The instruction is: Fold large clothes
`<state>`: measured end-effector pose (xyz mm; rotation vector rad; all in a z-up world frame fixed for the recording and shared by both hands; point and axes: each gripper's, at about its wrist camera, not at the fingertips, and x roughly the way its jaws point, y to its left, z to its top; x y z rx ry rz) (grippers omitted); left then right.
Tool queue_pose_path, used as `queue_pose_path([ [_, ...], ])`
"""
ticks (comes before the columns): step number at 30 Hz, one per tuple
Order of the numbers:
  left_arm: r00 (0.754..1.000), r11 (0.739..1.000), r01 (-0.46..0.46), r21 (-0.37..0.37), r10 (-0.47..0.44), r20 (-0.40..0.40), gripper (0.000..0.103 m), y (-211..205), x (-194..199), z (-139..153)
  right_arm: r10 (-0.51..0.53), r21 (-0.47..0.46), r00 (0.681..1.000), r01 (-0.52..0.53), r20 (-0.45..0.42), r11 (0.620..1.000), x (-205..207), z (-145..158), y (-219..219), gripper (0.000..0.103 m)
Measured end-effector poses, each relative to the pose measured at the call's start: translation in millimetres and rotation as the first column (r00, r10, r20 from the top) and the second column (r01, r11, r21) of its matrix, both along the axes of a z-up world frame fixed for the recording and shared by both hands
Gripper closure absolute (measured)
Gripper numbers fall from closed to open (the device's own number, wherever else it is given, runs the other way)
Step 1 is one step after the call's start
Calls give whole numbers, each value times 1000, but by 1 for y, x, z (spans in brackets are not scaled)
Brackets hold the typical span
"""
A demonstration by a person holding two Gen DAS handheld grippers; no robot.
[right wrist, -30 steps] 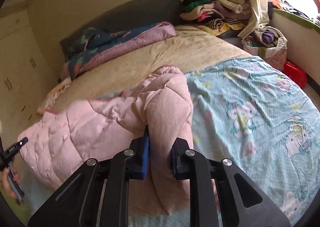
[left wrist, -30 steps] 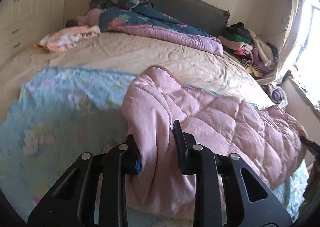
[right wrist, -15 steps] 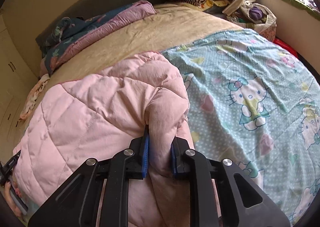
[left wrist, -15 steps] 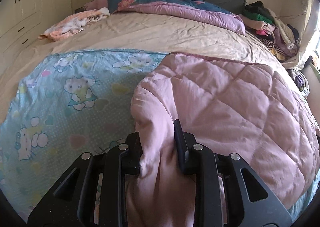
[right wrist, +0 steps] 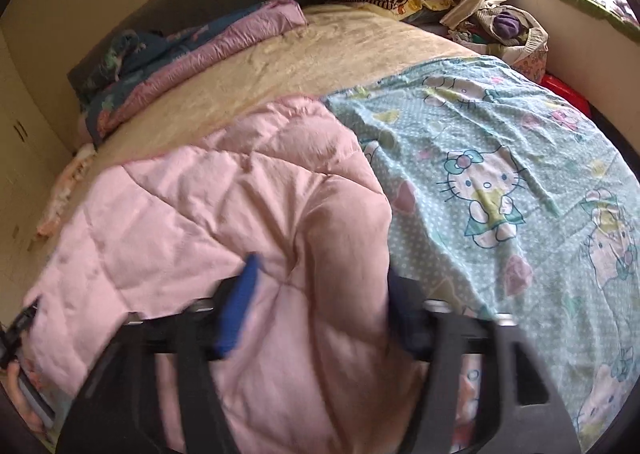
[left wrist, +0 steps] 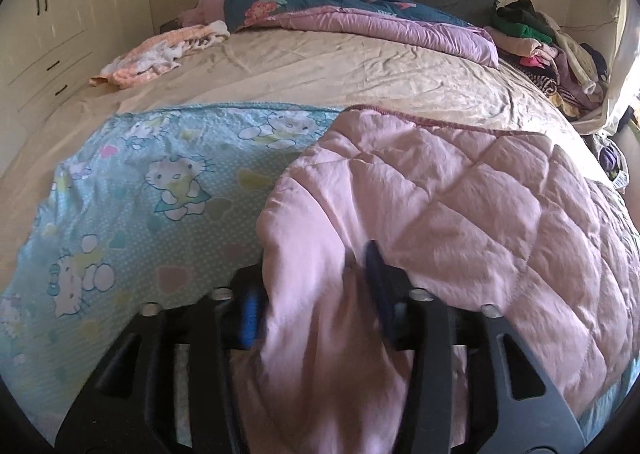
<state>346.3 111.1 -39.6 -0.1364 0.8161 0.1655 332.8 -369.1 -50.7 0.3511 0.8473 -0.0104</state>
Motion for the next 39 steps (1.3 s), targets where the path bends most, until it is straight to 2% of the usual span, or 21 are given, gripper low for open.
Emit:
queue_pose_path([
  [1,1000,1000,3,-3,-3,5,42,-1,-4,3,2,2,1000,-2,17,1000,-6,6,0,21],
  [5,999,1000,25,-4,-25,22,25,-7,-19,16,19,26,998,-21,62,999,-29,24,2,11],
  [7,999,999,32,1,-32,28,11,-12,-26,20,28,39,996,-31,84,999,-41,33,3,6],
  [8,999,999,35,5,-35,30,9,-14,-30,22,32,46,996,-36,89,998,-47,36,4,6],
  [22,998,999,51,10,-51,35,9,-22,-84,33,66,76,983,-80,169,994,-105,71,17,4],
  [30,998,999,46,-19,-46,35,9,-22,-109,29,80,61,981,-92,180,994,-125,72,27,4],
  [32,998,998,46,-47,-44,33,9,-21,-115,25,85,72,982,-99,171,993,-128,67,31,4],
  [36,999,981,15,-195,-21,-25,9,-13,-112,0,57,94,992,-68,115,993,-123,44,32,4],
  [39,996,941,-46,-334,19,-83,9,-1,-103,-25,-9,134,999,5,34,991,-111,13,26,4],
])
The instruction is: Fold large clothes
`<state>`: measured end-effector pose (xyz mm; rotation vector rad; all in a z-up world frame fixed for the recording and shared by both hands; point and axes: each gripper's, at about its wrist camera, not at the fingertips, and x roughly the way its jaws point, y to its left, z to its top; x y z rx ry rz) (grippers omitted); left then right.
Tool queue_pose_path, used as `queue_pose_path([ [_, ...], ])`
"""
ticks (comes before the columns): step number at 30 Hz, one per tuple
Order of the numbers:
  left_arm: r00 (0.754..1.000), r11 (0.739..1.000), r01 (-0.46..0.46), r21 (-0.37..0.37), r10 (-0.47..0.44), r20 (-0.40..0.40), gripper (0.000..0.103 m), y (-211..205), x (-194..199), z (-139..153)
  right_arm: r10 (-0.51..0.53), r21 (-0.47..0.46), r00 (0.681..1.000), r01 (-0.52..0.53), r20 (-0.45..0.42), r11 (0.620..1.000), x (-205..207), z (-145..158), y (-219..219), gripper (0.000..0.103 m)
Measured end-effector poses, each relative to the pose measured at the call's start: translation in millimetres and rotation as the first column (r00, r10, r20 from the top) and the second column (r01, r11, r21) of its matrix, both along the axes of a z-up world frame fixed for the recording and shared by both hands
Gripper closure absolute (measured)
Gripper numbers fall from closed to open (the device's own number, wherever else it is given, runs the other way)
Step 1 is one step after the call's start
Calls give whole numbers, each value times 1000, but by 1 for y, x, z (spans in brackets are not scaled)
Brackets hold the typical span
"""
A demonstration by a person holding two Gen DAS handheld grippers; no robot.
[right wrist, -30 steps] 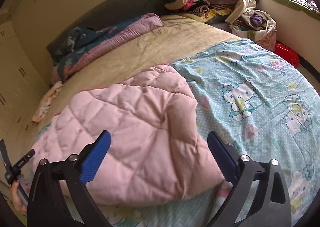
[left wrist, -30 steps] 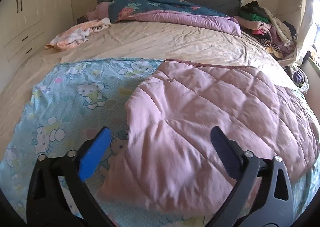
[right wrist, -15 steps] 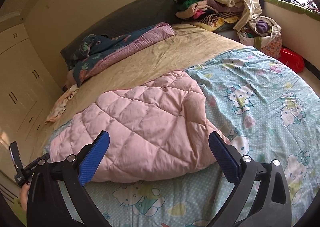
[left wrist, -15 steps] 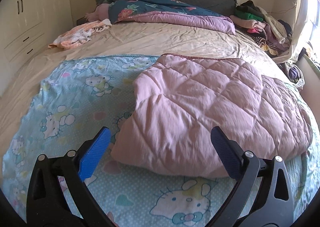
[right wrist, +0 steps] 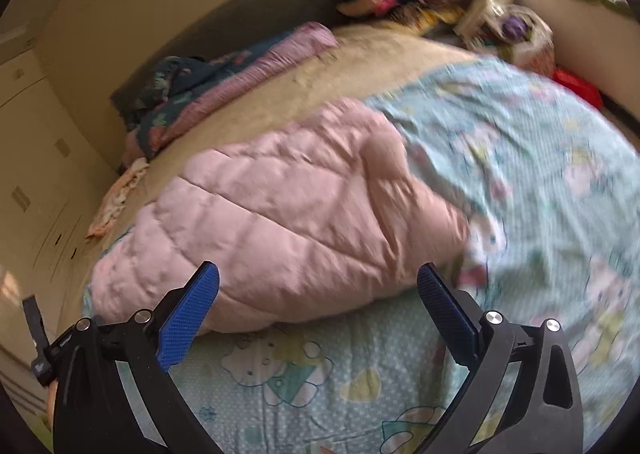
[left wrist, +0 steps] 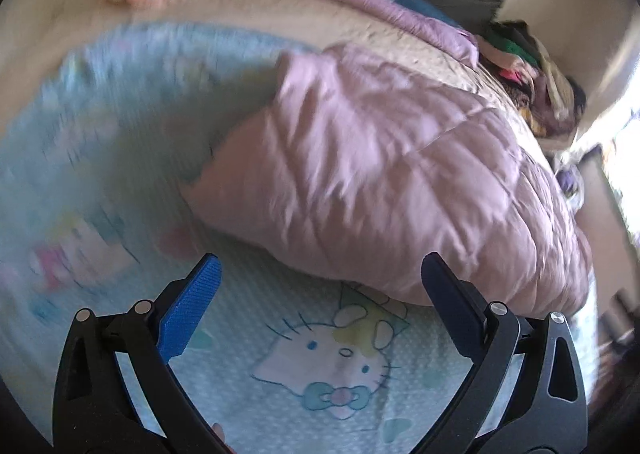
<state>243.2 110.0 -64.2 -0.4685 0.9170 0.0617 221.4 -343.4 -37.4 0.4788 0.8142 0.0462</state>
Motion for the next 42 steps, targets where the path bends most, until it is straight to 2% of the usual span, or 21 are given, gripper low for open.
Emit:
queue_pose_path([
  [2,1000,997,-28,-78,27,-13,9,5,5,-9,-43,21,998,44,-45,999,7,-17,-6,4],
  [4,998,981,-63,-181,60,-26,9,12,10,-19,-79,67,994,85,-76,994,15,-32,-12,4],
  [6,996,966,-89,-244,85,-30,9,16,17,-26,-103,105,991,112,-91,988,22,-42,-18,4],
  [10,991,917,-132,-376,120,-55,8,22,30,-42,-110,183,986,132,-126,974,38,-63,-24,4],
  [12,990,905,-139,-402,130,-50,8,20,37,-48,-113,205,986,137,-125,969,45,-70,-24,4],
  [15,987,874,-156,-461,154,-43,8,18,46,-57,-119,223,987,142,-110,964,53,-75,-23,4],
  [20,981,862,-172,-477,196,-1,8,14,58,-60,-132,250,987,151,-90,957,65,-82,-24,6],
  [22,979,869,-170,-465,201,17,12,12,61,-58,-118,246,990,132,-71,960,66,-79,-23,22],
  [23,979,874,-166,-456,200,27,16,11,61,-56,-111,247,992,122,-59,961,66,-77,-21,26],
  [25,979,895,-157,-417,198,56,30,6,61,-48,-95,233,995,102,-41,967,66,-71,-18,40],
  [29,984,944,-113,-310,150,100,49,-8,61,-26,-47,150,999,47,2,988,65,-53,-7,59],
  [31,986,961,-86,-262,119,116,63,-12,63,-15,-21,106,999,18,25,994,64,-42,-1,69],
  [34,988,982,-51,-181,76,135,71,-21,63,7,19,69,998,-23,60,997,61,-23,6,74],
  [42,981,998,3,-64,10,194,73,-23,35,60,116,-20,983,-115,140,993,28,44,21,76],
])
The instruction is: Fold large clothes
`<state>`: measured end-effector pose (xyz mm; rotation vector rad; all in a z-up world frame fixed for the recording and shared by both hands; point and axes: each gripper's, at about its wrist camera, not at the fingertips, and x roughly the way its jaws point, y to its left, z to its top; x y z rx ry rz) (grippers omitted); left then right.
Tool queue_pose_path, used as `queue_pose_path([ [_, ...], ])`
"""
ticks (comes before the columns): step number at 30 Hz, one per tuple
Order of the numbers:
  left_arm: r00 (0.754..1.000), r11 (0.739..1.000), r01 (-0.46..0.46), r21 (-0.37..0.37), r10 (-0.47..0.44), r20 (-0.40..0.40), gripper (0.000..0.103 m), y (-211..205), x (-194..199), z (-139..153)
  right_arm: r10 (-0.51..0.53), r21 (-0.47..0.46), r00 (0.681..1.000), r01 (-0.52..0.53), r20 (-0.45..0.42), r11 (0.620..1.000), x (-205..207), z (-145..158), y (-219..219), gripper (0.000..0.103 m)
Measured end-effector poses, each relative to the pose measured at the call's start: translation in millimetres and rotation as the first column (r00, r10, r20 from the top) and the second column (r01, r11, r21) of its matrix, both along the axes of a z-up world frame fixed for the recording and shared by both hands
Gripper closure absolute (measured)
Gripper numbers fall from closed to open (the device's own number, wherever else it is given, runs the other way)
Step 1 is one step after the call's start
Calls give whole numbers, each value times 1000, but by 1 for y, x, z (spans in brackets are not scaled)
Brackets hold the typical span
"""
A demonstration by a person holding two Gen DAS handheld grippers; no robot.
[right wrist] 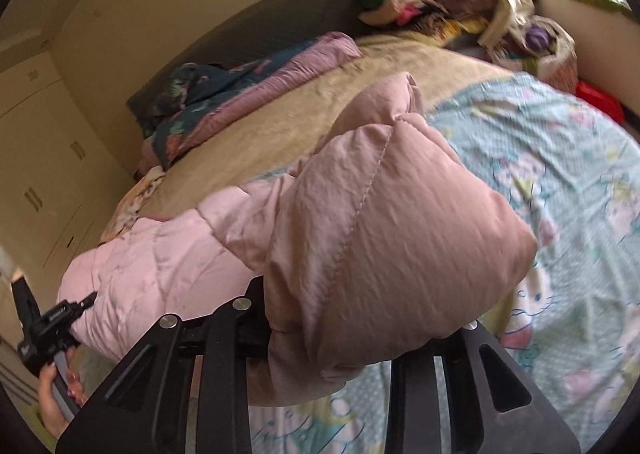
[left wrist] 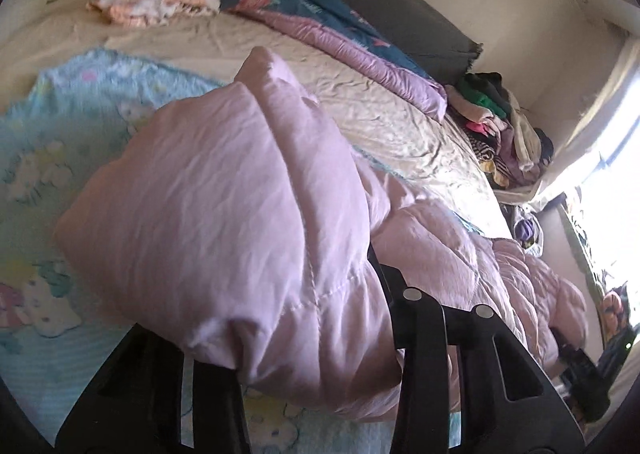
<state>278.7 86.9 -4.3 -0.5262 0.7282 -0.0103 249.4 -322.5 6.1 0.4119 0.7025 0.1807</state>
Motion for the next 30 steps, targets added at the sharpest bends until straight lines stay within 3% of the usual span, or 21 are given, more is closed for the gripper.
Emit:
queue_pose_path([
  [5,1000,999,19,31,-19,-1,73,3,-32,14,20,1,1000,-20,-5,1000,-30,16,1,76],
  [11,999,997,45,68,-44,-16,73,5,-66,13,31,-5,999,-31,-35,1000,-71,11,3,76],
  [23,998,997,29,67,-25,-58,65,10,-123,-55,-7,-10,988,6,-154,1000,-113,-59,-7,68],
  [26,999,997,20,72,-17,-48,60,9,-130,-63,-24,11,983,26,-179,1000,-117,-74,-14,56],
  [30,999,996,14,85,-10,-48,54,9,-136,-73,-50,67,975,67,-219,996,-123,-91,-27,34],
])
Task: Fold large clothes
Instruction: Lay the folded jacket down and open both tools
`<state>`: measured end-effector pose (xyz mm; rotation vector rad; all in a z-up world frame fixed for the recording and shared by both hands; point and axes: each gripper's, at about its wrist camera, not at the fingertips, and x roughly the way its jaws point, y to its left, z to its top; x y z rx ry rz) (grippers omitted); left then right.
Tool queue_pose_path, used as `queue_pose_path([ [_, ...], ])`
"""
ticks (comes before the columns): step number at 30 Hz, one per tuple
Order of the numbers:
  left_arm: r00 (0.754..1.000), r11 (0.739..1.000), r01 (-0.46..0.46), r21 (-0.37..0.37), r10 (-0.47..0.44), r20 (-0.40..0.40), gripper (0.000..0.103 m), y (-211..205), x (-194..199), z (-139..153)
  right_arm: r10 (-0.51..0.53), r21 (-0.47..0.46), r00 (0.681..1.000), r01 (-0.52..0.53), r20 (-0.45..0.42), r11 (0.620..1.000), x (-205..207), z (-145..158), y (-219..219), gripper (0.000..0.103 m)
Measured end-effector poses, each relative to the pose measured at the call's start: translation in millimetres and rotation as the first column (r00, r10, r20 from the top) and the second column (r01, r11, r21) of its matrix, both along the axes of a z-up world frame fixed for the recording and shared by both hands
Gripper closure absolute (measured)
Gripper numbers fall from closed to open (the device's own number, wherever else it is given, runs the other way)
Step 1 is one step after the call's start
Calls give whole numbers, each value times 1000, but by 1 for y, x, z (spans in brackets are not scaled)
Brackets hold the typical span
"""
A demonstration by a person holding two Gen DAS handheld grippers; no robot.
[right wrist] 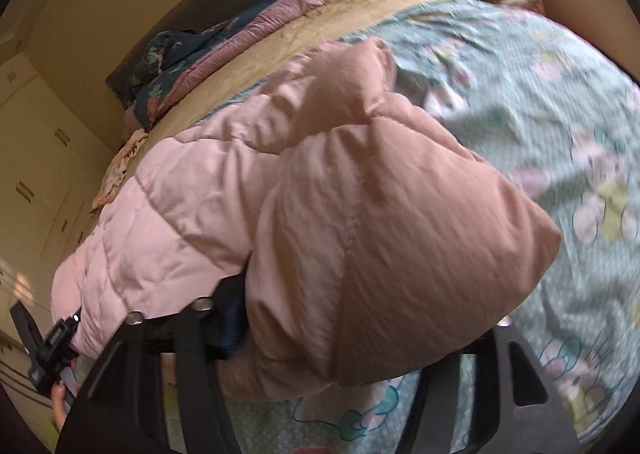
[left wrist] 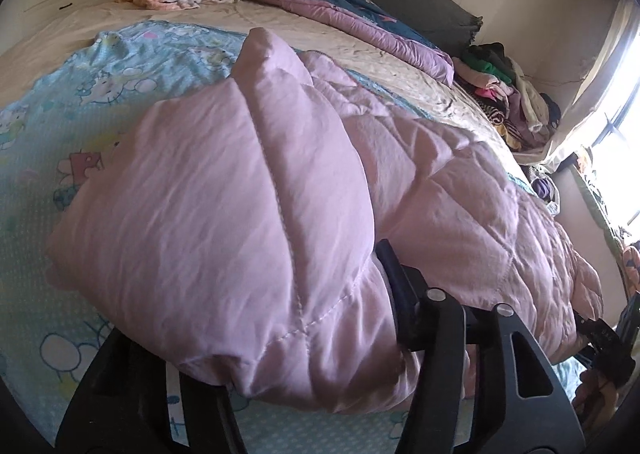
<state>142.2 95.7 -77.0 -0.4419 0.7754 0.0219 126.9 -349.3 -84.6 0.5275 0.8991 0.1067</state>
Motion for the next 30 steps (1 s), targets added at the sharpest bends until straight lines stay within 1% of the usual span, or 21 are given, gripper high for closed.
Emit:
queue_pose_path([
  [1,1000,1000,-1,-2,1,-1,51,0,-2,0,-9,5,1000,9,-7,1000,-3,-1,-3,25],
  [2,1000,1000,-3,-1,3,-4,49,0,-5,0,-18,6,1000,18,-11,1000,-7,-1,-5,23],
  [4,1000,1000,2,13,-1,-12,43,-1,-10,3,-21,0,1000,21,-4,1000,-18,5,-7,18],
  [5,1000,1000,6,28,-6,-18,41,-2,-13,6,-19,-7,1000,19,0,1000,-22,8,-8,18],
  [6,1000,999,9,40,-8,-23,37,-4,-16,8,-16,-15,1000,16,11,1000,-27,13,-9,17],
  [7,1000,999,10,50,-8,-29,36,-5,-19,9,-10,-17,1000,11,29,1000,-35,19,-9,16],
  [9,999,998,11,54,-9,-35,32,-5,-27,14,2,-26,998,-1,57,1000,-46,29,-9,14],
  [10,999,998,9,61,-7,-36,24,-5,-31,18,17,-39,996,-13,84,999,-56,38,-7,14],
  [11,999,997,9,71,-7,-34,23,-6,-36,22,27,-47,994,-22,102,999,-59,44,-5,14],
  [12,999,997,13,74,-10,-31,21,-7,-40,24,38,-56,991,-32,125,998,-65,51,-3,11],
  [13,999,997,19,78,-17,-27,12,-8,-45,27,50,-73,986,-39,159,997,-74,60,0,11],
  [14,999,996,27,84,-25,-21,9,-10,-51,31,66,-89,979,-50,191,995,-81,68,2,10],
  [15,1000,995,29,99,-28,-11,9,-12,-56,34,84,-104,972,-62,220,993,-88,75,4,9],
  [16,999,992,36,118,-37,7,9,-15,-63,39,110,-132,958,-76,266,988,-98,87,9,7],
  [17,999,990,40,134,-43,19,9,-18,-67,44,119,-150,950,-77,290,986,-103,93,11,5],
  [18,998,987,43,155,-49,34,9,-21,-74,49,138,-180,933,-81,332,980,-112,102,16,4],
  [22,994,975,43,220,-63,84,9,-32,-96,67,183,-264,890,-74,417,962,-139,126,33,4],
  [23,993,971,39,235,-63,95,9,-34,-101,71,186,-273,884,-69,429,959,-143,130,36,4],
  [25,990,965,33,261,-67,121,9,-38,-112,77,186,-285,877,-59,444,957,-154,136,43,4],
  [30,987,957,26,290,-71,144,9,-52,-134,85,193,-319,880,-50,433,947,-173,135,64,4],
])
